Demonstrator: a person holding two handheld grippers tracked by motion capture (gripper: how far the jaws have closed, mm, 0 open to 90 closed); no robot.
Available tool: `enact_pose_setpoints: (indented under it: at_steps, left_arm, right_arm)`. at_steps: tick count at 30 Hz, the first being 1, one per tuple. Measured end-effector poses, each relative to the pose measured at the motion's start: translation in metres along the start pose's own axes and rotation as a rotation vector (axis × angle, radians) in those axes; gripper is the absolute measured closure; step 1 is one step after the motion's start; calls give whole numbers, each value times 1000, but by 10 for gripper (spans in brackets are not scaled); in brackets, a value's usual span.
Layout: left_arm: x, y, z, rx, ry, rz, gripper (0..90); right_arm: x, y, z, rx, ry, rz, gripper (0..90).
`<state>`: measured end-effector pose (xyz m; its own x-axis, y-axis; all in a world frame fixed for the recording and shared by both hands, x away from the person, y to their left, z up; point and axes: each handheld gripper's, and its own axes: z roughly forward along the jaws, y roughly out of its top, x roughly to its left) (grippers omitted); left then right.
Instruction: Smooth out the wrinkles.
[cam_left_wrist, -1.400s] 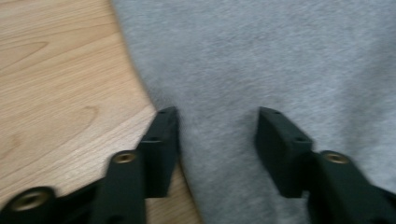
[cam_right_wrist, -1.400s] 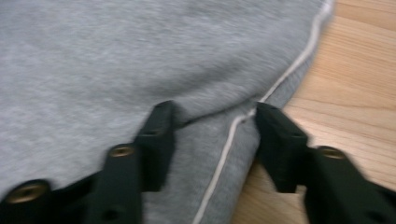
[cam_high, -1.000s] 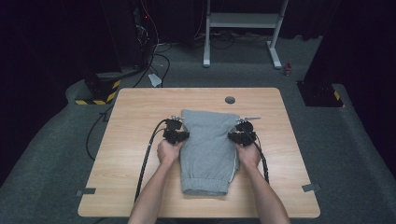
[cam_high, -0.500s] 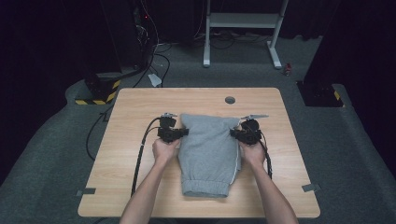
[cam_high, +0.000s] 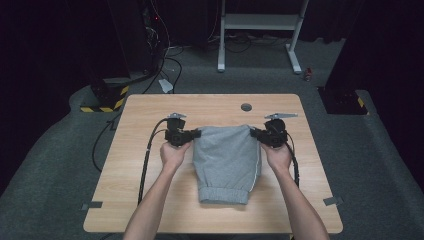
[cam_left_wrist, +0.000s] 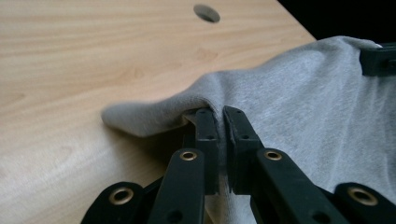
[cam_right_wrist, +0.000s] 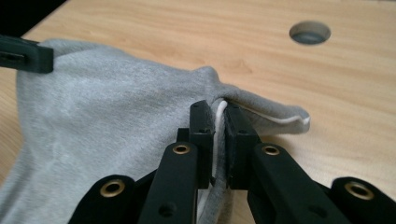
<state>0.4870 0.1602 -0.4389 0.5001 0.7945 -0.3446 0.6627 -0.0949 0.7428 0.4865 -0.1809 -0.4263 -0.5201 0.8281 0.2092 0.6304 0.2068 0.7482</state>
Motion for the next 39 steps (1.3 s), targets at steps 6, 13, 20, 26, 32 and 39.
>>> enact_pose_setpoints:
  at_steps: [6,13,20,26,32,39]
  left_arm:
    - [-9,41,-21,-89,2,34,851]
    - [-29,62,-54,-194,-35,95,851]
    - [-32,30,-49,-152,-59,118,850]
    - [-30,12,-39,-104,-38,140,848]
    - [-22,10,-21,-68,-10,121,846]
    - [-6,25,1,-76,8,42,847]
  right_arm:
    - [5,41,-21,-82,-19,-25,837]
    - [19,67,-55,-206,-8,-110,836]
    - [23,36,-53,-188,32,-127,836]
    - [19,15,-42,-136,19,-144,835]
    - [15,7,-28,-102,-5,-138,833]
    - [3,25,-3,-65,-61,-111,832]
